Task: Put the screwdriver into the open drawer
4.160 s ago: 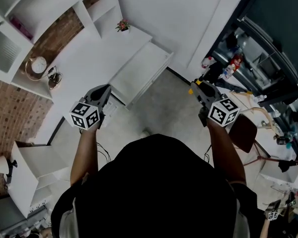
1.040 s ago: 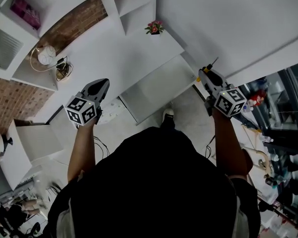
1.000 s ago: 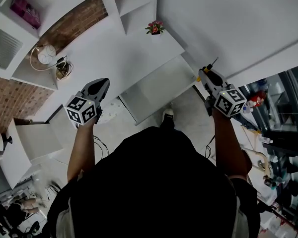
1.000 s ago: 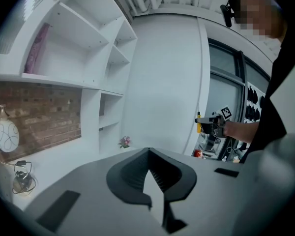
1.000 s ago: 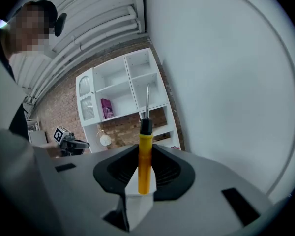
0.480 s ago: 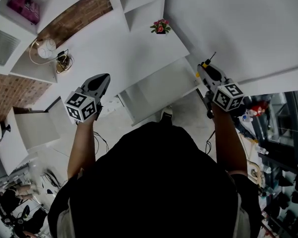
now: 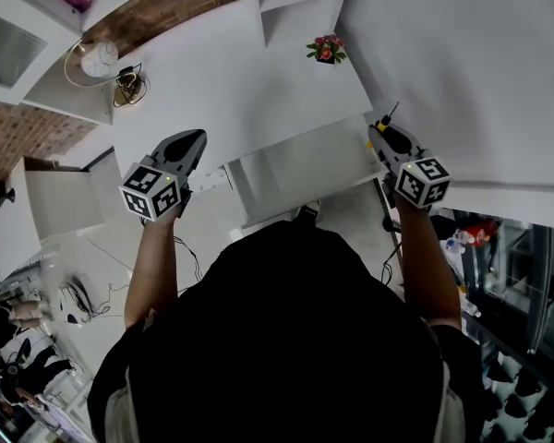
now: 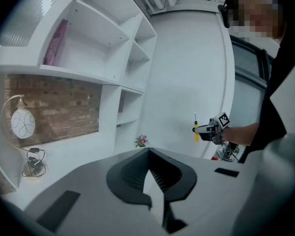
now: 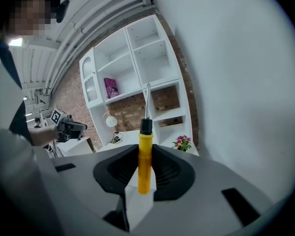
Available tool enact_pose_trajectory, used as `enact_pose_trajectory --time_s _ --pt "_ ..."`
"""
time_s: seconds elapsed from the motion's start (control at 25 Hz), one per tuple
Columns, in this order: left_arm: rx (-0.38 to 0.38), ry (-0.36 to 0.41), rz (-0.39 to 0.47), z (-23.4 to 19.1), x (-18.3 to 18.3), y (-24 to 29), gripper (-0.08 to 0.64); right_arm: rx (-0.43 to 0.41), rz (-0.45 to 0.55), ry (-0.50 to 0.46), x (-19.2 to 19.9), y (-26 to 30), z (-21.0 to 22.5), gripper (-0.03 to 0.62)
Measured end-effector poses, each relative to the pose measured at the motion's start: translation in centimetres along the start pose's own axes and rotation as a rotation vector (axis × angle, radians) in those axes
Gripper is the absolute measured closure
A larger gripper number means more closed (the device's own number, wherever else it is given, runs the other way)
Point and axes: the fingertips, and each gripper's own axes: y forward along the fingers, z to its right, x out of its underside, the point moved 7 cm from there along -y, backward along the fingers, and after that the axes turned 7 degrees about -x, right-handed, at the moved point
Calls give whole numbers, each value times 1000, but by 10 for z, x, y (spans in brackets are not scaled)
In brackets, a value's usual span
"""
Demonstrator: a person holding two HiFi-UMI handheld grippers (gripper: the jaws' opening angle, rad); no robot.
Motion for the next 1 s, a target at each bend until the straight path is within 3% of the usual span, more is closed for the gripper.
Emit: enact_pose_trajectory --time_s 0.64,1.0 --pt "-115 -74 -10 -20 16 3 544 -134 -203 -19 43 73 27 499" --pt "-151 -97 -23 -19 24 3 543 -185 -318 -103 71 93 32 499"
